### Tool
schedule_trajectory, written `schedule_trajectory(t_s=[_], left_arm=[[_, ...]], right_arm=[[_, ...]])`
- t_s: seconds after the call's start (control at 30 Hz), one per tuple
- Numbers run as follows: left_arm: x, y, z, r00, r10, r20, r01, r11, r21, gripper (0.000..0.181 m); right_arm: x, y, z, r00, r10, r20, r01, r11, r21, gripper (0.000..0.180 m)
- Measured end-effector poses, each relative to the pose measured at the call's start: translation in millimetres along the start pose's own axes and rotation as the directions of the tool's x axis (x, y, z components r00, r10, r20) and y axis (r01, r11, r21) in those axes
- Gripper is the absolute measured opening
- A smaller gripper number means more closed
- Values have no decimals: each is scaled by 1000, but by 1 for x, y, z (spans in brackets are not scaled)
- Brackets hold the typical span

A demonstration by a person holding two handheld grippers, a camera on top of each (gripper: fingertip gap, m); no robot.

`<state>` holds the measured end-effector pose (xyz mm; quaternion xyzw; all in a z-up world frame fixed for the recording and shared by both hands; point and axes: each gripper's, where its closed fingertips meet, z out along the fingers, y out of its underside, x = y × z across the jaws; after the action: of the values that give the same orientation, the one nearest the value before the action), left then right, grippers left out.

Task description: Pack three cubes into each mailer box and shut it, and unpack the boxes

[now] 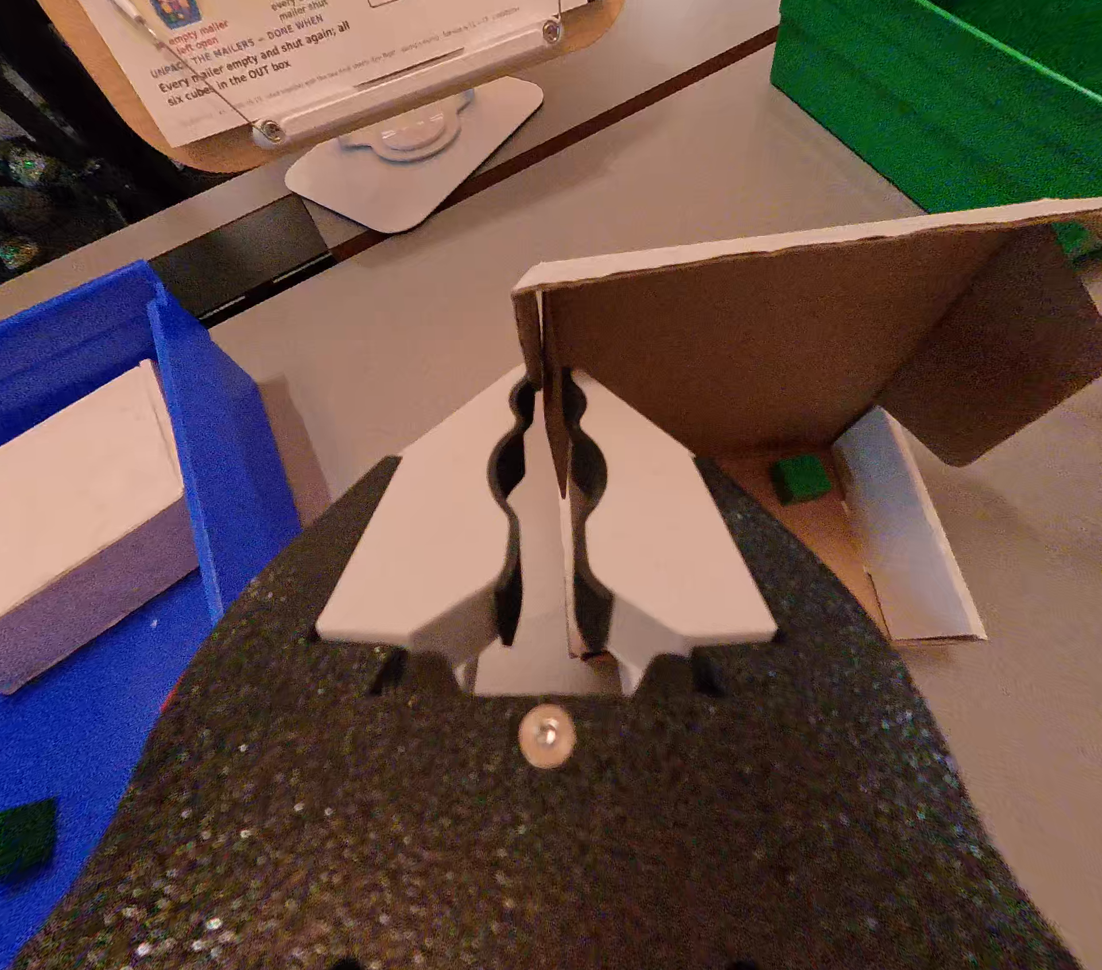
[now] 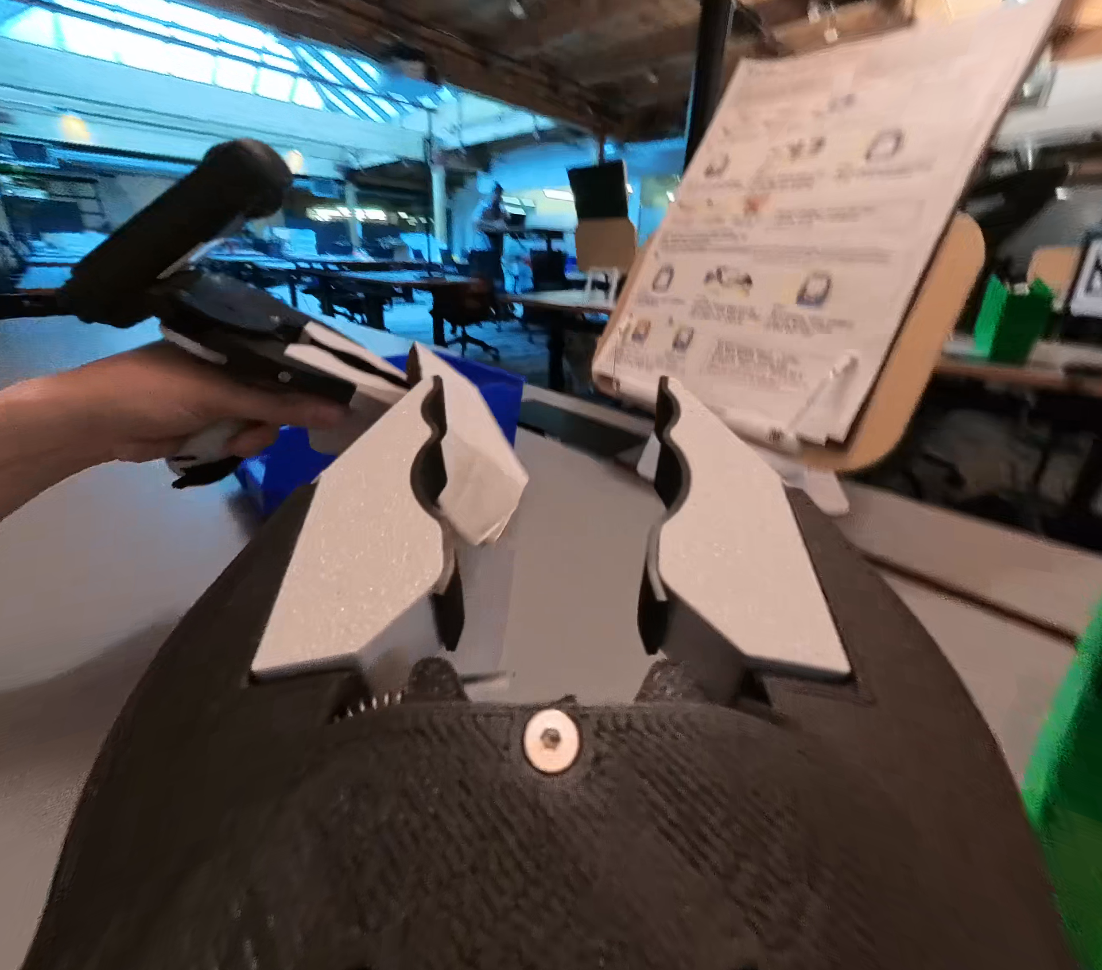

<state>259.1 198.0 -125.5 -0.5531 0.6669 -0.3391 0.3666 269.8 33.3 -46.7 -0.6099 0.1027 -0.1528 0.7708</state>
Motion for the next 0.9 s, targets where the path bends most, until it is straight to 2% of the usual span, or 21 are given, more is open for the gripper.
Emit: schedule_trajectory(t_s=[0.03,0.1,0.17,0.37,0.43,0.5,0.6,0.63,0.73,0.77,0.9], left_arm=[[0,0,0,1000,-1,6,1,1000,0,2],[2,0,-1,1000,-7,10,7,1000,9,2],[3,2,-3,999,-33,14,33,999,20,1],[5,10,-16,991,-119,67,111,987,114,1],[3,13,-24,982,-171,82,155,973,169,0],[3,19,-30,975,-196,105,172,964,202,0],[5,27,-37,968,-208,141,172,958,228,0],[7,28,-39,968,-208,142,172,958,230,0],[12,30,-42,968,-214,134,180,958,224,0],[14,30,-42,966,-227,126,195,954,228,0],[23,32,-43,963,-236,128,204,953,225,1]], right_arm=[[-6,6,-11,1000,18,-21,-19,999,-29,67],[-15,26,-29,996,42,-74,-49,994,-100,44],[-29,45,-35,992,101,-80,-113,980,-165,34],[-36,68,-16,985,87,-146,-117,970,-211,28],[-36,66,-13,982,88,-165,-117,978,-172,17],[-36,61,-11,979,81,-188,-106,986,-126,17],[-40,60,-11,976,62,-207,-94,984,-148,24],[-44,60,-13,981,54,-189,-86,983,-162,38],[-59,61,-22,988,80,-135,-104,977,-187,50],[-60,59,-24,987,93,-134,-117,976,-184,49],[-43,66,-23,974,-21,-224,-29,975,-221,15]])
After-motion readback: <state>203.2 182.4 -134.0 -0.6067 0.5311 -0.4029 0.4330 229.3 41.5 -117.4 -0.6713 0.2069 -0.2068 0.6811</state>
